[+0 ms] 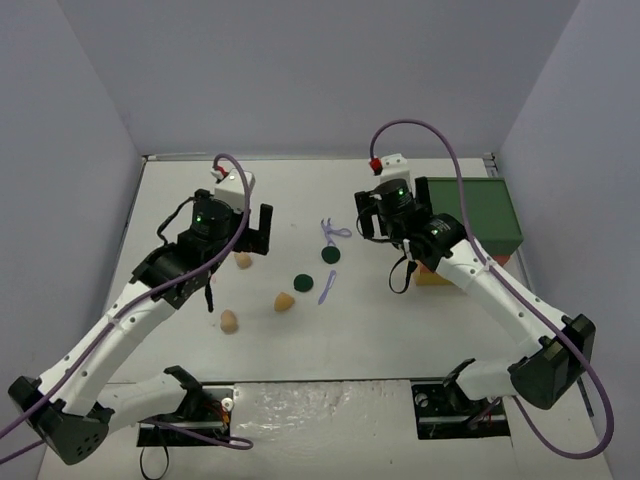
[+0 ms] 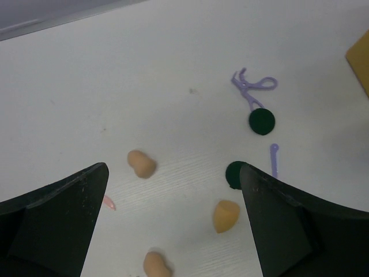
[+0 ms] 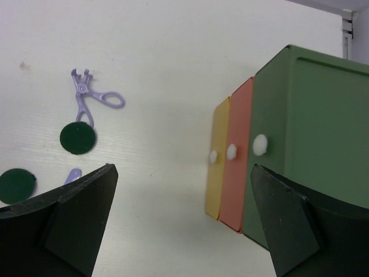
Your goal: Organize the makeup
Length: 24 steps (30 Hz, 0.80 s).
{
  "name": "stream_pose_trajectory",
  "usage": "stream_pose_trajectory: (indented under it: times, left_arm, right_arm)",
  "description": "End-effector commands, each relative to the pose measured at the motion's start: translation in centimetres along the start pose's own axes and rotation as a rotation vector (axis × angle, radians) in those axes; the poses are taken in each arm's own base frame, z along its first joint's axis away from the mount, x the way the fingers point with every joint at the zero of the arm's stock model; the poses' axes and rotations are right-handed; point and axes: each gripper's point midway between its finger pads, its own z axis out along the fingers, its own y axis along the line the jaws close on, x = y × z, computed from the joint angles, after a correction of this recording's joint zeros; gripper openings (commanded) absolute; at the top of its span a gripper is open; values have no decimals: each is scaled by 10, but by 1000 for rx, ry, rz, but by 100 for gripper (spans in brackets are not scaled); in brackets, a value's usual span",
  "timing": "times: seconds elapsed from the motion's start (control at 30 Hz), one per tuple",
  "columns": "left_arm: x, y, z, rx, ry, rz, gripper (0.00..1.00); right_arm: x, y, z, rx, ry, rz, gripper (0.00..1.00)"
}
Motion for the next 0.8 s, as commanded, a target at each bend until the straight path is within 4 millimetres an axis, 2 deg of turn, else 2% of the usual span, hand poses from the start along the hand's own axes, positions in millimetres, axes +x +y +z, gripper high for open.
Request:
stream_pose_trajectory:
  times: [0.0,0.13,0.27,0.43,0.77]
  left_arm:
    - [-7,68,-28,-258,-61,-50,97]
    - [12,110,-39,-382,-56,-105,97]
    - [25,126,-41,-433,-67,-147,97]
    - [31,128,-37,-432,-50,-156,97]
    - [34,125,-36,-417,-42,-152,97]
  right_arm:
    - [26,9,19,96,44,-15,99]
    - [54,15,35,131,100,-57,99]
    - [69,8,49,204,127,-74,99]
    - [81,-6,64,303,154,-86,99]
    - [77,-20,79,425,144,-86,100]
